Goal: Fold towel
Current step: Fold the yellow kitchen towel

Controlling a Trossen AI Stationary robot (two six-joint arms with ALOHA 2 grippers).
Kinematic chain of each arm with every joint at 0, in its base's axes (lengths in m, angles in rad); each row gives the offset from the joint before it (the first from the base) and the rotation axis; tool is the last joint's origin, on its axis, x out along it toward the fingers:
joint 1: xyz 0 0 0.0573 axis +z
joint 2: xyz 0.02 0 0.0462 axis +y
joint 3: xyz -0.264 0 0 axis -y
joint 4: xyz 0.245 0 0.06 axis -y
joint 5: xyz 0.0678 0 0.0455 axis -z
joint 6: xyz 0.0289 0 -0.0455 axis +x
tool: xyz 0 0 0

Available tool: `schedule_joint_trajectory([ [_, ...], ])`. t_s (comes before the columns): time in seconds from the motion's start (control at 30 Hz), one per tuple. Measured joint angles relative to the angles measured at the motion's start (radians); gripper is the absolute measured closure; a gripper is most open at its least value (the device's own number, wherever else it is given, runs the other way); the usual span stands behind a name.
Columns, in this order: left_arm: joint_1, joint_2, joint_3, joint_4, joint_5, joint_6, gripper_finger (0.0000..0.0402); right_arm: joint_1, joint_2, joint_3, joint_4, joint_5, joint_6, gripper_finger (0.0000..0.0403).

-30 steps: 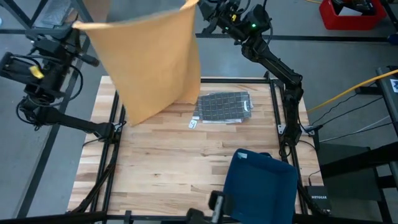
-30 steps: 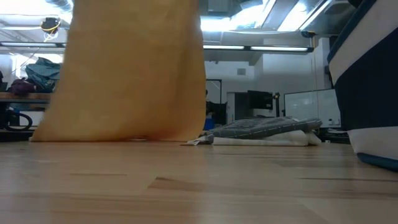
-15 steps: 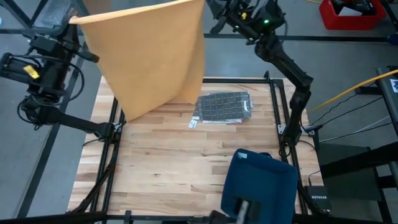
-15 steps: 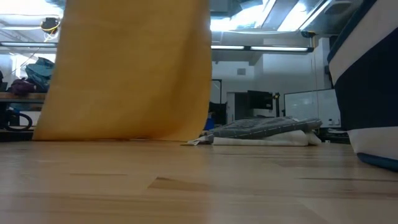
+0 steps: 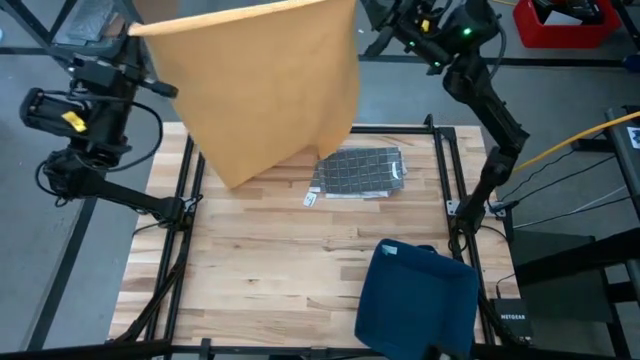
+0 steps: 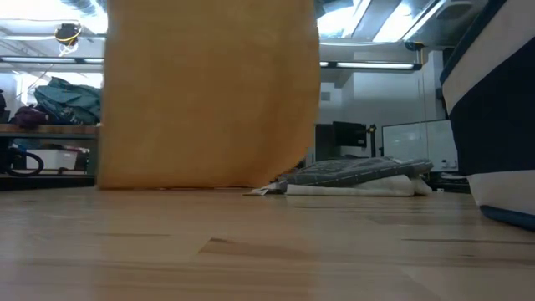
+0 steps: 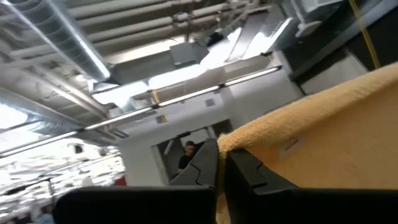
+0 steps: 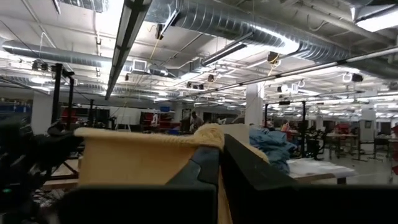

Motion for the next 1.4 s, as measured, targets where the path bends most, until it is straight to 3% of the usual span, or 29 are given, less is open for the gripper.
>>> schedule_joint_trajectory([
  [0.17,0.0,-0.001,0.04,0.042,0.002,0.086,0.0401,0.001,0.029,-0.002,0.009,-0.015,0.052,0.0389],
  [0.57,0.0,0.001,0.127,0.036,0.013,0.135,0.0401,-0.002,0.115,-0.002,0.188,-0.033,0.103,0.0389],
  [0.87,0.0,0.004,0.134,-0.006,0.006,0.094,0.0401,-0.005,0.119,-0.002,0.265,-0.042,0.158,0.0389],
  [1.13,-0.009,0.043,0.135,-0.064,-0.037,0.06,0.0401,0.083,0.027,-0.001,0.206,-0.048,0.122,0.0389],
  [1.4,-0.119,0.104,0.137,-0.062,-0.04,0.075,0.0401,0.202,-0.025,0.0,0.16,-0.053,0.069,0.0389],
])
